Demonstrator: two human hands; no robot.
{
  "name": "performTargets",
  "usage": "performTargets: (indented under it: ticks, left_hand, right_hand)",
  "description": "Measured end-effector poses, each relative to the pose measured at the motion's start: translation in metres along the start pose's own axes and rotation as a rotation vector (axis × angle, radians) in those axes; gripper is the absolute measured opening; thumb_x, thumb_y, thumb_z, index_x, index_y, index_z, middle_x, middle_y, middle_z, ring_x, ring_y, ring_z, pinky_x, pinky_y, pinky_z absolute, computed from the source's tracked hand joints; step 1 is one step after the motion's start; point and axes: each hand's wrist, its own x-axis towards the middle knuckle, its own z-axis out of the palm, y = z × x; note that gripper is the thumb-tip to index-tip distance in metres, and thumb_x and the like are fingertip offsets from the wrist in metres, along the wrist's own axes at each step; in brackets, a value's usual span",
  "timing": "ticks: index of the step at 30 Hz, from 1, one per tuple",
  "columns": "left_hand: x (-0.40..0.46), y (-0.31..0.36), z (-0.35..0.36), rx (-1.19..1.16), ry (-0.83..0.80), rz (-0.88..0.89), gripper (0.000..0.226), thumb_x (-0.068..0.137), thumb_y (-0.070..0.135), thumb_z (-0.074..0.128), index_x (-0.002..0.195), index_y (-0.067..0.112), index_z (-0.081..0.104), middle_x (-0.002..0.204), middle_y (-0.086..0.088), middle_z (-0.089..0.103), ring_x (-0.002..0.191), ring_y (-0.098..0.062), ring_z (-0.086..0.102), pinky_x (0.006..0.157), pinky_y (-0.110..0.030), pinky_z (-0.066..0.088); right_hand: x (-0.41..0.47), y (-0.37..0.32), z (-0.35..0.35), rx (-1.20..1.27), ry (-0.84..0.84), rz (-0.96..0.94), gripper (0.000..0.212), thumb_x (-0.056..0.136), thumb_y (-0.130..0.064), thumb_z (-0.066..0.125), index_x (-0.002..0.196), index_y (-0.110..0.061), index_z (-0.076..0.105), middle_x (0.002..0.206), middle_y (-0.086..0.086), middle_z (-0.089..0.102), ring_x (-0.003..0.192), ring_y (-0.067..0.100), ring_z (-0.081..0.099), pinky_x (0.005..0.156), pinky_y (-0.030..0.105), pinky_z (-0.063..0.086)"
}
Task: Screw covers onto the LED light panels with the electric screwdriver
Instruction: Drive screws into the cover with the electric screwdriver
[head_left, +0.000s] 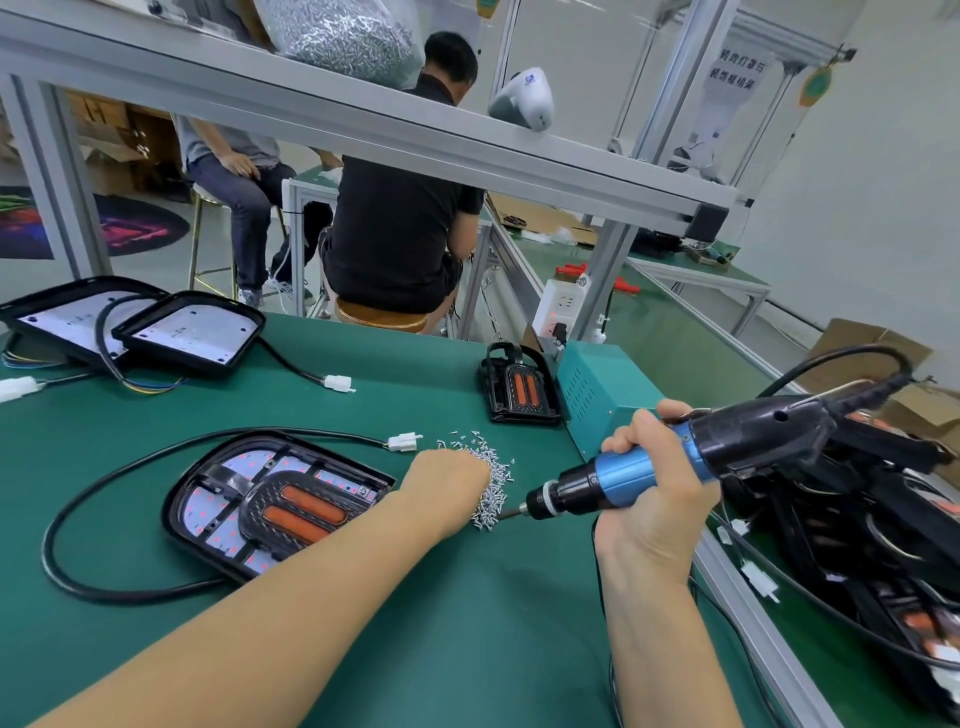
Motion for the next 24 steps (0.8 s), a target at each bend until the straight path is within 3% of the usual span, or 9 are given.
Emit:
performTargets:
  ticks: [2, 5, 9, 12, 16, 19, 24]
  left_hand:
    - [-0.001, 0.000, 0.000, -0.021, -0.013, -0.003, 0.027, 0.082, -0.005, 0.049, 0.098, 0.013, 0.063, 0.105, -0.009, 0.065, 0.094, -0.031, 0.061, 0.068, -0.032, 0.038]
    - [-0.003, -0.001, -0.003, -0.040, -0.045, 0.014, 0.019, 0.082, -0.005, 0.048, 0.083, 0.014, 0.053, 0.102, -0.011, 0.065, 0.082, -0.029, 0.056, 0.066, -0.032, 0.038]
    - [-0.003, -0.002, -0.005, -0.118, -0.076, -0.018, 0.012, 0.081, 0.004, 0.049, 0.073, 0.013, 0.047, 0.099, -0.010, 0.064, 0.082, -0.030, 0.054, 0.065, -0.031, 0.039]
    - [-0.004, -0.006, -0.010, -0.435, 0.027, -0.122, 0.007, 0.076, 0.010, 0.056, 0.078, 0.012, 0.063, 0.089, -0.006, 0.068, 0.085, -0.025, 0.061, 0.070, -0.030, 0.049]
    - [-0.014, -0.019, -0.023, -0.915, 0.198, -0.181, 0.016, 0.075, 0.002, 0.060, 0.074, 0.016, 0.069, 0.062, 0.007, 0.061, 0.058, -0.010, 0.056, 0.060, -0.021, 0.045]
    - [-0.028, -0.033, -0.031, -1.323, 0.210, -0.235, 0.022, 0.081, -0.005, 0.061, 0.091, 0.013, 0.071, 0.063, -0.002, 0.066, 0.054, -0.013, 0.060, 0.057, -0.021, 0.050]
    - [-0.060, -0.068, -0.039, -1.616, 0.227, -0.283, 0.008, 0.084, -0.006, 0.063, 0.085, 0.002, 0.064, 0.070, -0.014, 0.071, 0.059, -0.012, 0.067, 0.055, -0.020, 0.055]
  right_hand:
    - [0.000, 0.000, -0.001, -0.001, -0.001, 0.001, 0.021, 0.069, -0.002, 0.066, 0.080, -0.018, 0.059, 0.061, -0.004, 0.052, 0.050, 0.012, 0.052, 0.054, 0.022, 0.047]
    - [-0.001, 0.000, -0.001, -0.009, 0.005, -0.003, 0.021, 0.069, -0.002, 0.065, 0.080, -0.019, 0.059, 0.061, -0.003, 0.052, 0.050, 0.013, 0.052, 0.054, 0.022, 0.047]
    - [0.000, -0.001, 0.000, -0.016, 0.014, -0.010, 0.021, 0.068, -0.003, 0.064, 0.082, -0.017, 0.057, 0.058, -0.003, 0.051, 0.049, 0.013, 0.051, 0.055, 0.023, 0.046]
    - [0.001, -0.005, 0.000, -0.006, 0.014, -0.020, 0.021, 0.068, -0.003, 0.064, 0.083, -0.016, 0.057, 0.058, -0.003, 0.050, 0.049, 0.013, 0.050, 0.056, 0.023, 0.045]
    - [0.003, -0.010, 0.005, 0.017, 0.005, -0.026, 0.021, 0.069, -0.003, 0.063, 0.083, -0.017, 0.056, 0.058, -0.004, 0.050, 0.049, 0.012, 0.051, 0.056, 0.024, 0.046]
    - [0.001, -0.012, 0.012, 0.058, -0.007, -0.019, 0.020, 0.069, -0.002, 0.062, 0.082, -0.016, 0.056, 0.059, -0.003, 0.049, 0.048, 0.011, 0.050, 0.055, 0.023, 0.046]
    - [-0.007, -0.012, 0.029, 0.132, -0.046, 0.026, 0.019, 0.069, -0.004, 0.060, 0.080, -0.019, 0.056, 0.059, -0.005, 0.047, 0.048, 0.009, 0.049, 0.057, 0.020, 0.046]
